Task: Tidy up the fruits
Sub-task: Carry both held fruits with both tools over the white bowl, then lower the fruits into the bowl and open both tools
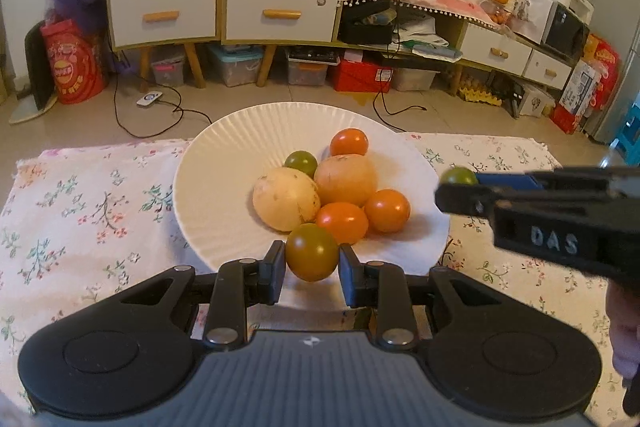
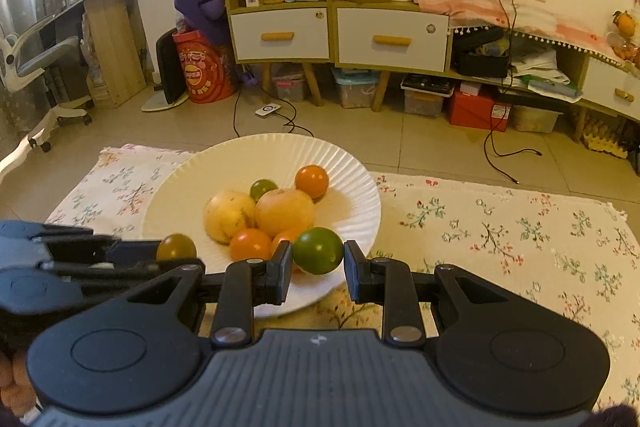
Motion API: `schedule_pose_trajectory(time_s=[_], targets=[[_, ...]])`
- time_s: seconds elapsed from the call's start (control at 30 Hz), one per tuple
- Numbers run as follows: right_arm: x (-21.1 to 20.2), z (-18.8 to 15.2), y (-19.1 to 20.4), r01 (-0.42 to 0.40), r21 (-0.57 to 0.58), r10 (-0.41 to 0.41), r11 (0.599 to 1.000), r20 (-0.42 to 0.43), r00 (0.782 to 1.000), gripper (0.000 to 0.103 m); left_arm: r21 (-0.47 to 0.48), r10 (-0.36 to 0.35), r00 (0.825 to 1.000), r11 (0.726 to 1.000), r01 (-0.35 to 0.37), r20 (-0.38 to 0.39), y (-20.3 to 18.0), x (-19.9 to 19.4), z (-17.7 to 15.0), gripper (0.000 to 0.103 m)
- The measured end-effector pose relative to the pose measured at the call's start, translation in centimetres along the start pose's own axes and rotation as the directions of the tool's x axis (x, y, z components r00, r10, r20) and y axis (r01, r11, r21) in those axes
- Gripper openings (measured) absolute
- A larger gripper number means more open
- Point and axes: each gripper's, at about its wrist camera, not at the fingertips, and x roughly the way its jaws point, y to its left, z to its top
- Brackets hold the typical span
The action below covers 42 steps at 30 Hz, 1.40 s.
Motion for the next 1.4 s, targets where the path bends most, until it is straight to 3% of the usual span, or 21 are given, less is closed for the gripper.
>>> schedule_pose_trajectory(time_s=[0.4, 1.13, 1.23, 1.4], targets=[[2.9, 0.5, -1.1, -0.008, 0.026, 0.009, 1.0, -0.016, 1.0, 0.025, -0.022, 0.022, 1.0, 1.0, -0.022, -0.009, 0.1, 1.9, 0.4, 0.003], [3.8, 0.8, -1.1, 0.008, 0.005, -0.008, 1.0, -0.034, 0.999, 0.025, -0.036, 0.032, 1.0, 0.999, -0.032, -0.002, 0.1, 2.0, 0.4, 0.005], [3.6, 0.8, -1.1, 0.009, 0.007, -0.009, 1.0, -0.032, 0.999, 0.028, -0.035, 0.035, 0.999, 0.999, -0.035, 0.003, 0.1, 1.8, 0.5, 0.009], [3.2, 1.1, -1.4, -0.001, 0.023, 0.002, 1.0, -0.03, 1.0, 0.044, -0.031, 0.052, 0.999, 0.998, -0.052, 0.015, 0.1, 1.3, 0.5, 0.022]])
